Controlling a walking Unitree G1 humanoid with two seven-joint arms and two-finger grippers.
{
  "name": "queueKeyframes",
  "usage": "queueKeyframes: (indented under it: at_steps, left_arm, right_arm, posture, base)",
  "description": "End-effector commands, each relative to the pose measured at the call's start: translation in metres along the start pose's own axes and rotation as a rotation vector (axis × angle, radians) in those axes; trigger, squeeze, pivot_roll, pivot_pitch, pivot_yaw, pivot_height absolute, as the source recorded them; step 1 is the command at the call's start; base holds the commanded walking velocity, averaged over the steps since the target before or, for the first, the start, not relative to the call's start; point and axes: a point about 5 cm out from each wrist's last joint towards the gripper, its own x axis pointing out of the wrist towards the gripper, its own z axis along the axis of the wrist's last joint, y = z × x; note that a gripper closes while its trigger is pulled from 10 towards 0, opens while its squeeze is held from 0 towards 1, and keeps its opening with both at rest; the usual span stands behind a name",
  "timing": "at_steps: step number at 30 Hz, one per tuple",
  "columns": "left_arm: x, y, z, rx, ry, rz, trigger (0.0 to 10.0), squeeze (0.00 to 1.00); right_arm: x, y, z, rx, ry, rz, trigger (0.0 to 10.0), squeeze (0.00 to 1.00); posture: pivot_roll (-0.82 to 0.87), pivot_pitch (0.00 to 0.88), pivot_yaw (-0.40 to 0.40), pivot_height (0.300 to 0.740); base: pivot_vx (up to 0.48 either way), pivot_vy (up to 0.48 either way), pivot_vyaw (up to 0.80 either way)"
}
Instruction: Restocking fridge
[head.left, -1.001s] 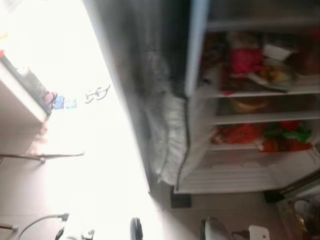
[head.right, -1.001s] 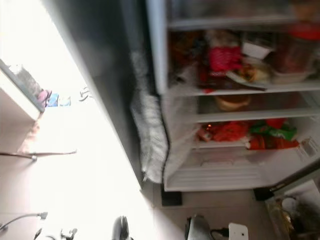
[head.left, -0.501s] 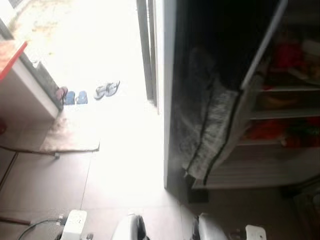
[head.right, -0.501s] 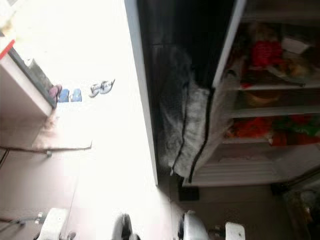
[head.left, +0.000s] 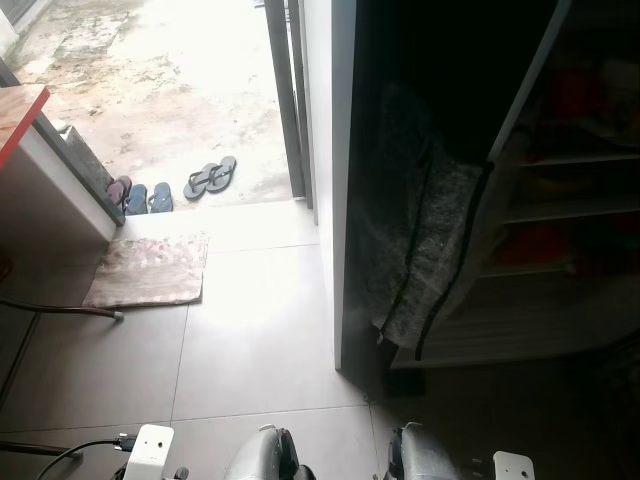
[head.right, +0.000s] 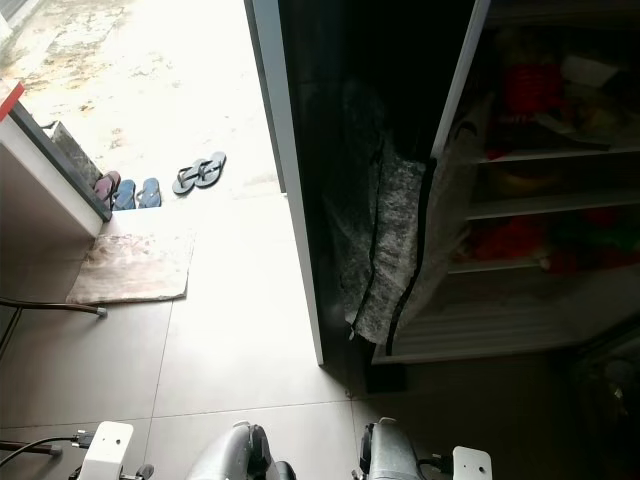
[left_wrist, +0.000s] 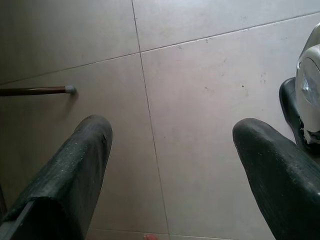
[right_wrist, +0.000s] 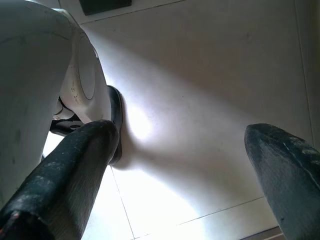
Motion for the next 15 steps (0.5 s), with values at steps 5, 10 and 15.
queueKeyframes:
  at_steps: [5,10,15]
  left_arm:
    - [-0.0035,0.0017,-0.0147,0.02,0.045,-0.003,10.0,0.0]
    - [-0.004,-0.0022,-0.0172,0.024,0.054,-0.017,10.0,0.0]
    - [-0.0041,-0.0016,-0.0179,0.026,0.059,-0.018,10.0,0.0]
  right_arm:
    - [-0.0026,0.0022,-0.0121,0.003,0.038,0.008,10.0,0.0]
    - [-0.0028,0.0028,-0.013,0.0,0.039,0.009,10.0,0.0]
    - [-0.0028,0.0028,-0.0131,-0.003,0.04,0.008,10.0,0.0]
  posture:
    - [-0.06,0.155,0.085,0.65]
    - [-0.06,0.145,0.088,0.65]
    - [-0.06,0.147,0.087,0.65]
  base:
    - [0.0,0.48,0.0]
    - [0.0,0.48,0.0]
    - [0.0,0.48,0.0]
